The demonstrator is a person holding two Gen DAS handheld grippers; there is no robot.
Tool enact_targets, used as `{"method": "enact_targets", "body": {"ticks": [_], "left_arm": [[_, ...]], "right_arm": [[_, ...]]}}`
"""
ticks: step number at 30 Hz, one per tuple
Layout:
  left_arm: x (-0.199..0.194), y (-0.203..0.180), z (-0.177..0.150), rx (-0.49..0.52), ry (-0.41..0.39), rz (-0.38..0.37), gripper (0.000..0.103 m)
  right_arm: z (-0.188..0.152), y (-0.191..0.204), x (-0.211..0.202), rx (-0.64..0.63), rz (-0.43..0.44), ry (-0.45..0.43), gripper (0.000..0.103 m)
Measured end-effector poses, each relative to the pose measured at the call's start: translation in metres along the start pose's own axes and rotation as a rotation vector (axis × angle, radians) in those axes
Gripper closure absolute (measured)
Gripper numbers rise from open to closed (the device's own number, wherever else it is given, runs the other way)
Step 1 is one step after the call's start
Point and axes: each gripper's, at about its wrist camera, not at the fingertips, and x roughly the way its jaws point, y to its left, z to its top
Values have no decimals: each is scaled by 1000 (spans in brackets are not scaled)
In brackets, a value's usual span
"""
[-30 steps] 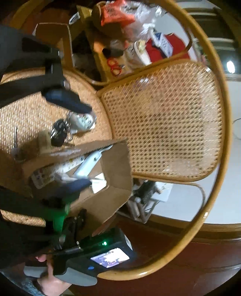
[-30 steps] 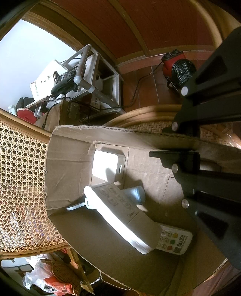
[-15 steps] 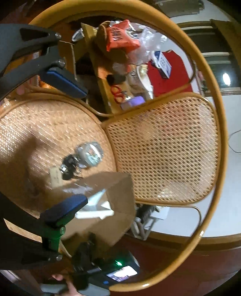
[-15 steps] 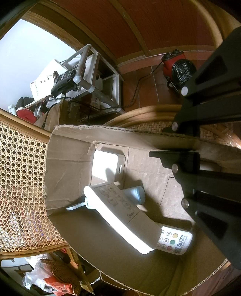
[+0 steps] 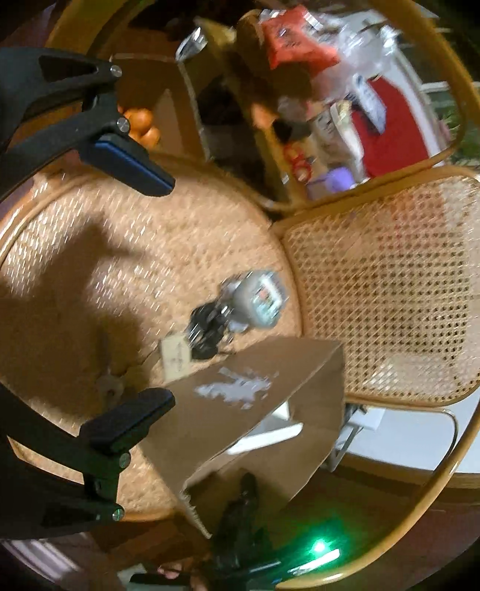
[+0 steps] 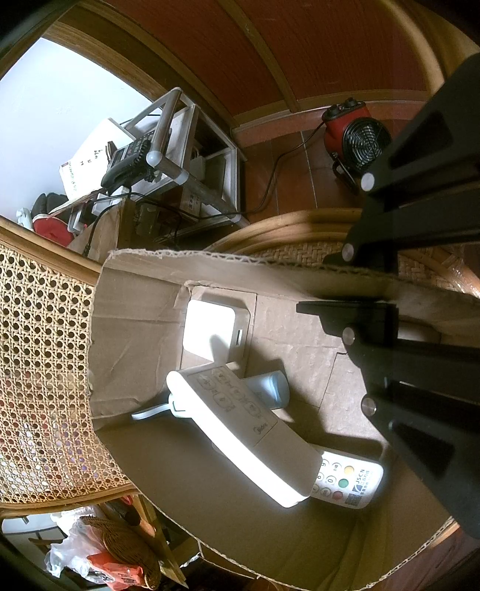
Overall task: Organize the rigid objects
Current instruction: 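Withdraw the left gripper from the box back over the seat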
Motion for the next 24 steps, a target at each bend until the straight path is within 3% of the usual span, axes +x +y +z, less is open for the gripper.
{"method": "enact_targets", "body": {"ticks": [2, 15, 24], "left_arm": [[8, -2, -4, -15, 41, -41, 1], [37, -30, -12, 41, 185, -135, 1], [44, -41, -16, 115, 214, -74, 1]], "right_arm": [[0, 0, 0, -1, -1, 0, 96], [1, 0, 0, 0, 1, 2, 96], [0, 1, 2, 5, 6, 7, 96]]}}
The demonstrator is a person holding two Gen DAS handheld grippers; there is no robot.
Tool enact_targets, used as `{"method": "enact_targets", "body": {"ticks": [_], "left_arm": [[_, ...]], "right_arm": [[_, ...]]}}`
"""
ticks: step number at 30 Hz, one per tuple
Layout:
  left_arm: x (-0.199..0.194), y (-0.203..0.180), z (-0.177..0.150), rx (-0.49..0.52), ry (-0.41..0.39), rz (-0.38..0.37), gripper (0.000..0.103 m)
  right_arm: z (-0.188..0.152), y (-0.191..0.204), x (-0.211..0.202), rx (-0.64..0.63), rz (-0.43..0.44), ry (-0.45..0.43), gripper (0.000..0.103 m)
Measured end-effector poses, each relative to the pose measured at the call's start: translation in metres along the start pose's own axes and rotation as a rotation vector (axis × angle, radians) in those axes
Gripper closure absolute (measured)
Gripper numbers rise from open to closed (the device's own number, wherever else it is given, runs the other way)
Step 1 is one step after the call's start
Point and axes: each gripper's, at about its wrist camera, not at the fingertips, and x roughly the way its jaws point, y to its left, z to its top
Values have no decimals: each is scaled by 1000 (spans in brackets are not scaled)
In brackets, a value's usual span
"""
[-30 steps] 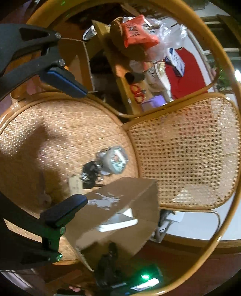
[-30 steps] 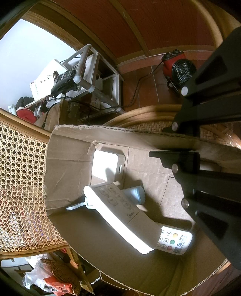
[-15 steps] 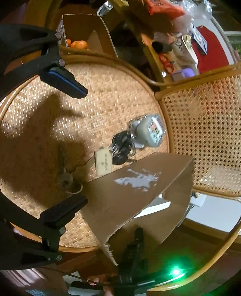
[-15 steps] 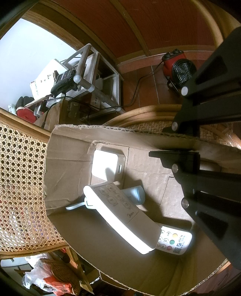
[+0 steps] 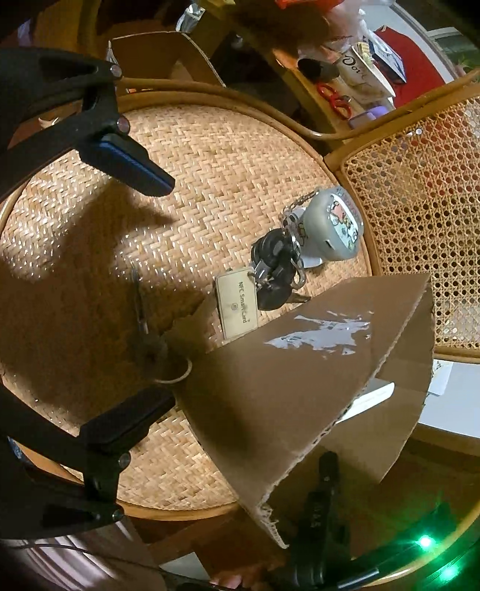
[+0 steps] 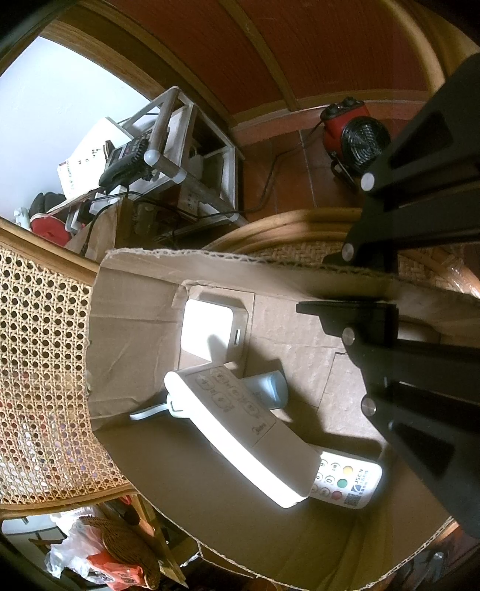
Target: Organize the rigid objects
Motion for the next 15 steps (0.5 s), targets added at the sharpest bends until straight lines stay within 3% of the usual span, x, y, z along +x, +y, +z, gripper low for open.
{"method": "enact_targets", "body": {"ticks": [12, 15], "left_arm": [[11, -2, 3, -7, 36, -13, 1], [7, -7, 2, 8, 35, -58, 1]], "right_arm": [[-2, 1, 1, -1, 1, 4, 96], [-1, 0, 2, -1, 2, 4, 96]]}}
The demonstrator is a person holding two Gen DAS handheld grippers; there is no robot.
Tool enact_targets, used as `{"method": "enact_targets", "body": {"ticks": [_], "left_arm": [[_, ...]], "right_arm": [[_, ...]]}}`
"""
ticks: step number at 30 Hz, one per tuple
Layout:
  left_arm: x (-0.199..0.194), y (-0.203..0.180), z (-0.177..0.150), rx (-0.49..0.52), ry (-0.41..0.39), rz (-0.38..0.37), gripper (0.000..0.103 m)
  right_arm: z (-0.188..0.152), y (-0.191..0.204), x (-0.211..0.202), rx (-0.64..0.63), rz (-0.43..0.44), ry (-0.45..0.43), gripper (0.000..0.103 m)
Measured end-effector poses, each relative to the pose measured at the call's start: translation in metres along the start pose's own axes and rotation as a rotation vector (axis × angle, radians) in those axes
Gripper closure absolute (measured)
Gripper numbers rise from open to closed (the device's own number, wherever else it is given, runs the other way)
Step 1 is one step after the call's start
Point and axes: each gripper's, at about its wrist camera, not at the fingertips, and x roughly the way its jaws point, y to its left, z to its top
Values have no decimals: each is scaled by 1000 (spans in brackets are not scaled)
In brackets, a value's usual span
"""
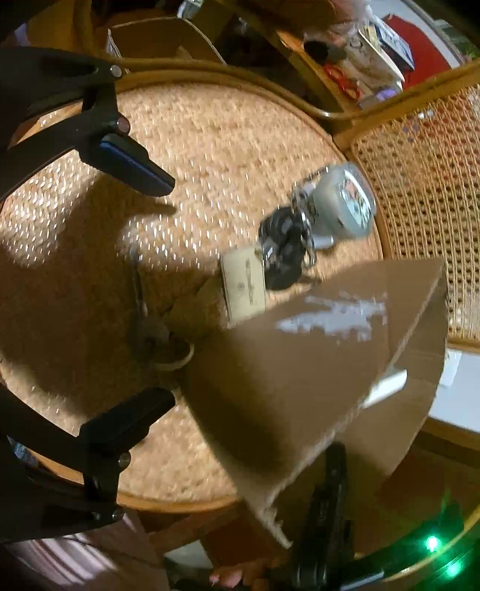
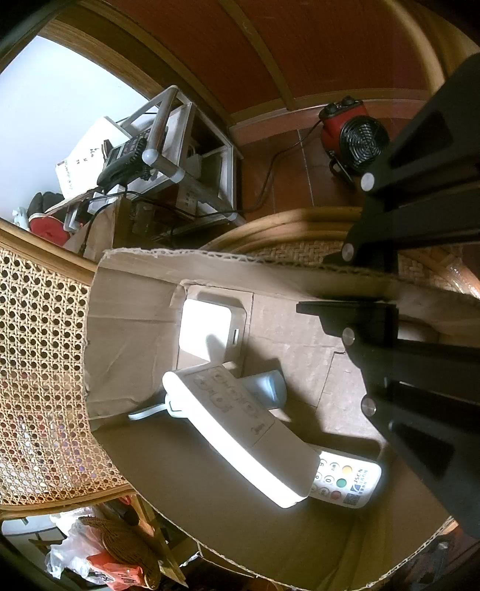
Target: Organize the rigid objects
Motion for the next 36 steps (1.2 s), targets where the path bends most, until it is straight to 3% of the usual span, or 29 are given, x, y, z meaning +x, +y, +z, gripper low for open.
{"method": "enact_targets", "body": {"ticks": [5, 12, 16, 18, 21, 28, 29, 36], "left_arm": [[8, -6, -2, 48, 19, 101, 1], [16, 4, -1, -13, 51, 68, 1], [17, 5, -2, 7, 32, 70, 3], [14, 3, -4, 32, 17, 34, 19], [10, -2, -5, 66, 3, 4, 35], [7, -12, -6, 128, -18, -41, 66], [7, -13, -7, 137, -22, -44, 81], [-1, -1, -4, 76, -35, -41, 81]], "right_arm": [[0, 0, 0, 0, -1, 1, 96], [0, 0, 0, 0, 0, 1, 96], [-2, 0, 0, 4, 3, 4, 96], [-3, 0, 1, 4, 4, 5, 96], [-3, 0, 1, 5, 1, 5, 96], [-7, 1, 0, 10, -1, 7, 96], [-7, 1, 0, 8, -2, 7, 96], [-6, 0, 0, 8, -1, 8, 96]]}}
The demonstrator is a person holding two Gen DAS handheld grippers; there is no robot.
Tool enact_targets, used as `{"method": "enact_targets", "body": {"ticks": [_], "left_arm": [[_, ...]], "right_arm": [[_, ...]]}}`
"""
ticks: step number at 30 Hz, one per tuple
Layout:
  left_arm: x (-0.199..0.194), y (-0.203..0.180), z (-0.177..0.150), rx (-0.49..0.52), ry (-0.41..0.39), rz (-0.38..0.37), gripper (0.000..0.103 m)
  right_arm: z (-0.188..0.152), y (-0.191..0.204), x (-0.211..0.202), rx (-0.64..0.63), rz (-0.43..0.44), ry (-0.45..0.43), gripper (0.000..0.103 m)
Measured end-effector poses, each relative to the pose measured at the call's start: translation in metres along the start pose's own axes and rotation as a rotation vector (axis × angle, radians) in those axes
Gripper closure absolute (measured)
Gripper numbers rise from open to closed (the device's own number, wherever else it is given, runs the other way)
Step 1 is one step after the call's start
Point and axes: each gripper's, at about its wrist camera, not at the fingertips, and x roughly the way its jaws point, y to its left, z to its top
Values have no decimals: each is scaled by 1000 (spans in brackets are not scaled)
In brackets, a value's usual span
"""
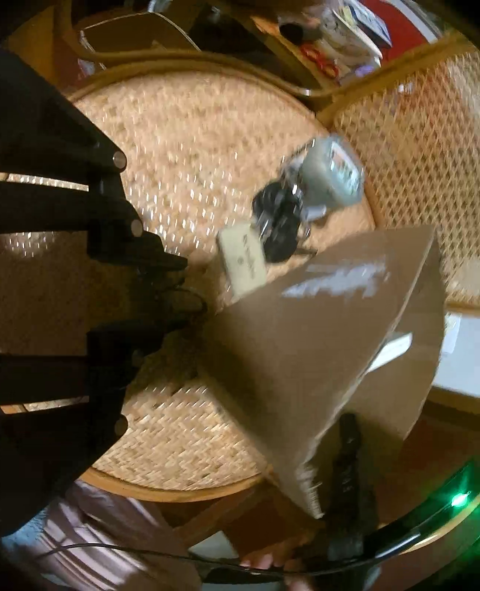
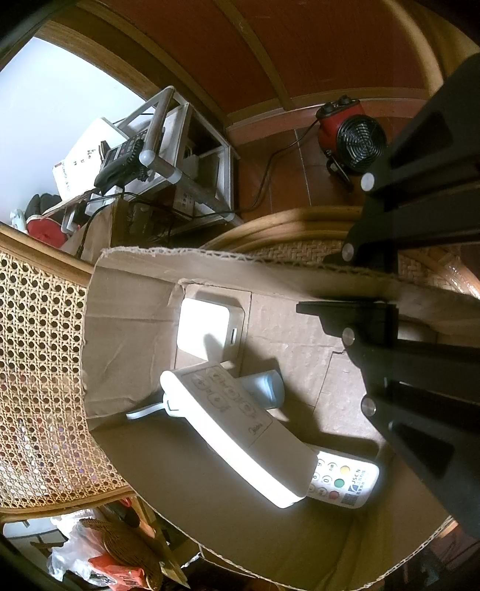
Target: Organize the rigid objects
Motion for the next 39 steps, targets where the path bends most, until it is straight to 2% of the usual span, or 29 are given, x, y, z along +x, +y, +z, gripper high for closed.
{"method": "enact_targets", "body": {"ticks": [8, 9, 10, 11, 13, 20, 24, 28, 30, 31, 33, 35, 39], "left_arm": [[-16, 28, 5, -123, -81, 55, 81], [-17, 33, 6, -139, -89, 58, 85], [-19, 36, 6, -152, -101, 59, 96], [-22, 39, 6, -164, -112, 54, 102], [-30, 42, 5, -182, -142, 40, 103], [-22, 39, 7, -170, -125, 20, 103], [-14, 40, 6, -203, -97, -3, 89], [-6, 43, 5, -227, -72, 29, 81], [-7, 43, 5, -236, -75, 14, 67], [-7, 42, 5, -239, -78, 10, 65], [-8, 40, 5, -234, -81, 26, 57], [-10, 38, 5, -228, -81, 42, 55], [-9, 40, 4, -232, -82, 92, 40]], "right_arm": [[-1, 0, 0, 1, 0, 1, 96], [-1, 0, 0, 1, 0, 1, 96], [0, -1, 0, 1, 0, 1, 96], [1, -1, 0, 1, 1, 1, 96], [-1, 0, -1, 1, 0, 1, 96], [2, -1, 0, 1, 1, 2, 96], [2, -2, 0, 0, 1, 3, 96], [2, -2, 0, 0, 1, 3, 96], [3, -2, 0, 0, 1, 3, 96], [2, -2, 0, 1, 1, 3, 96], [3, -2, 0, 0, 1, 3, 96], [2, -2, 0, 0, 1, 3, 96], [2, -2, 0, 0, 1, 3, 96]]}}
